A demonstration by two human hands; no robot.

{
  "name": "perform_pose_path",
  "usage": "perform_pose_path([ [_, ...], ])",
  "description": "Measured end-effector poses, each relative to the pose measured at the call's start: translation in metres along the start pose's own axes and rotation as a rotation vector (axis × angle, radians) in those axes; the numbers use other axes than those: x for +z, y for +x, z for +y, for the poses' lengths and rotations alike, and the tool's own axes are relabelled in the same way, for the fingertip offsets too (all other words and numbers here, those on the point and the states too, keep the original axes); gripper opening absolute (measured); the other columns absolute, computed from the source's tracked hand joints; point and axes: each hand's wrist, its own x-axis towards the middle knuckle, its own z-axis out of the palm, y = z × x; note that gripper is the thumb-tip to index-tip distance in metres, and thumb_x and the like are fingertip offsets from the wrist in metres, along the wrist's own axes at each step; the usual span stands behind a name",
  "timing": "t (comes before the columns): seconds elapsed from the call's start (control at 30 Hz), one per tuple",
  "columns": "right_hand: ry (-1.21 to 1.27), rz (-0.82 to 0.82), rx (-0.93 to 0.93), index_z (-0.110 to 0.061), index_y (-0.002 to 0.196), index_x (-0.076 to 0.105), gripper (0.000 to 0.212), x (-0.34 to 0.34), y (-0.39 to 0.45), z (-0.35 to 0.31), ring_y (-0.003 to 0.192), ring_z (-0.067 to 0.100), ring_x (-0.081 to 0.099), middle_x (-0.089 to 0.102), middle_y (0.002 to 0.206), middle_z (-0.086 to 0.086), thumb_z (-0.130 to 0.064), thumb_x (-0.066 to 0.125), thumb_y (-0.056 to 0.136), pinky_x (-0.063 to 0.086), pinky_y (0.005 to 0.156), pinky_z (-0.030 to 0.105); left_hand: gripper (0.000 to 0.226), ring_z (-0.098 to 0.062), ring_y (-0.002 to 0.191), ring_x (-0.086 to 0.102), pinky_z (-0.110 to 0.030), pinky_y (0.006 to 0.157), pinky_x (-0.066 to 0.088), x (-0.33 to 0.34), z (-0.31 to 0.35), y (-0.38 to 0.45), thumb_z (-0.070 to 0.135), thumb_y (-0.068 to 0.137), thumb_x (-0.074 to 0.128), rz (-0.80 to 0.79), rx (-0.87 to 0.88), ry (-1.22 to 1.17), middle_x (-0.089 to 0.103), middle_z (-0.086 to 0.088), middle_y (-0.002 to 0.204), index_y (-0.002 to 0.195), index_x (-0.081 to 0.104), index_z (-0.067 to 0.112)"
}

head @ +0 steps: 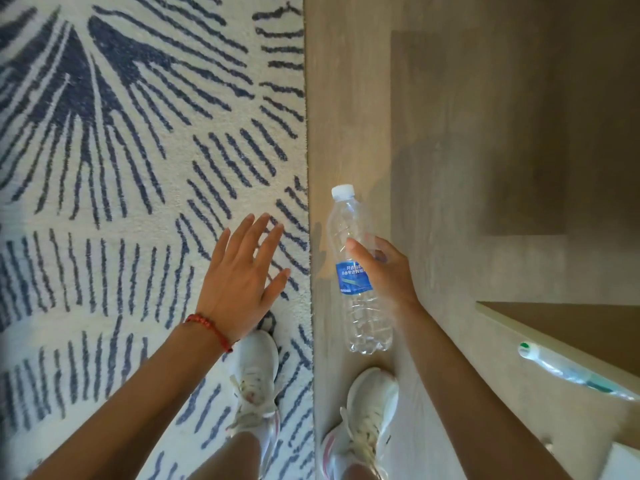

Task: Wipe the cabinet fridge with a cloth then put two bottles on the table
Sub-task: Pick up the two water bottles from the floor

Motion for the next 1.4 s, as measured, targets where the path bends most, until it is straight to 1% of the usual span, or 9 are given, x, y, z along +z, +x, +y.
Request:
perform_pose_path([
  [0.13,0.053,-0.022,-0.016,-0.015,0.123,0.055,0.050,-0.010,-0.076,-0.031,0.079,0.005,0.066,0.067,0.104,0.004,-0.037,0.066,0.079,0.047,0.056,0.009,0.060,-0.034,0.132,0.032,-0.050,0.107,0.025,-0.052,0.027,-0.034,0.048,0.094,0.022,-0.011,-0.005,-0.006,0.040,-0.019,0.142,0.137,0.035,0.009],
  [0.3,0.130,-0.006,-0.029,-0.016,0.121,0.056,0.042,-0.039,-0.181,-0.068,0.079,0.005,0.067,0.066,0.099,-0.003,-0.031,0.064,0.082,0.052,0.060,0.012,0.060,-0.034,0.131,0.033,-0.053,0.107,0.029,-0.127,0.075,-0.077,0.048,0.094,0.021,0.003,-0.010,-0.019,0.042,-0.019,0.141,0.136,0.036,0.009],
  [0.43,0.179,0.029,-0.058,-0.022,0.101,0.058,0.017,-0.069,-0.262,-0.095,0.063,-0.007,0.065,0.064,0.082,-0.012,-0.023,0.061,0.085,0.045,0.048,0.007,0.058,-0.031,0.132,0.032,-0.050,0.106,0.026,-0.181,0.116,-0.111,0.048,0.094,0.020,0.025,-0.002,-0.006,0.042,-0.017,0.141,0.137,0.033,0.011],
  [0.5,0.203,0.051,-0.076,-0.022,0.095,0.060,0.010,-0.084,-0.299,-0.104,0.062,-0.003,0.066,0.066,0.079,-0.009,-0.020,0.062,0.085,0.045,0.048,0.008,0.059,-0.031,0.131,0.033,-0.050,0.106,0.025,-0.206,0.137,-0.127,0.049,0.094,0.018,0.037,0.005,-0.006,0.042,-0.016,0.141,0.137,0.034,0.011],
  [0.7,0.279,0.132,-0.064,-0.015,0.095,0.062,0.010,-0.105,-0.380,-0.101,0.062,0.003,0.068,0.068,0.077,-0.002,-0.016,0.062,0.085,0.047,0.049,0.012,0.060,-0.030,0.132,0.032,-0.048,0.110,0.023,-0.250,0.176,-0.163,0.050,0.095,0.015,0.054,0.045,-0.042,0.043,-0.017,0.140,0.136,0.035,0.011],
  [0.97,0.387,0.331,-0.091,-0.017,0.081,0.061,0.006,-0.125,-0.463,-0.081,0.054,0.000,0.064,0.064,0.071,0.002,-0.015,0.059,0.087,0.047,0.049,0.010,0.059,-0.035,0.128,0.042,-0.054,0.102,0.030,-0.288,0.207,-0.204,0.050,0.094,0.012,0.053,0.210,0.039,0.047,-0.018,0.137,0.134,0.033,0.011],
  [1.13,0.452,0.433,-0.091,-0.009,0.089,0.061,0.006,-0.138,-0.498,-0.065,0.051,-0.001,0.062,0.062,0.069,0.001,-0.014,0.058,0.087,0.045,0.048,0.008,0.057,-0.034,0.128,0.041,-0.054,0.103,0.026,-0.294,0.222,-0.239,0.049,0.094,0.015,0.026,0.238,0.012,0.046,-0.018,0.138,0.135,0.031,0.012],
  [1.27,0.524,0.473,-0.090,-0.015,0.080,0.060,0.007,-0.151,-0.518,-0.050,0.051,0.001,0.062,0.061,0.061,-0.005,-0.016,0.059,0.087,0.046,0.048,0.011,0.058,-0.035,0.127,0.042,-0.055,0.102,0.026,-0.288,0.240,-0.255,0.049,0.095,0.012,-0.021,0.275,0.020,0.047,-0.019,0.137,0.134,0.033,0.011],
  [1.4,0.563,0.487,-0.072,-0.006,0.084,0.059,0.013,-0.168,-0.529,-0.031,0.050,0.004,0.062,0.060,0.058,-0.004,-0.018,0.059,0.087,0.047,0.046,0.013,0.059,-0.036,0.125,0.046,-0.056,0.099,0.031,-0.285,0.267,-0.263,0.048,0.095,0.013,-0.018,0.300,0.039,0.050,-0.019,0.134,0.132,0.039,0.009],
])
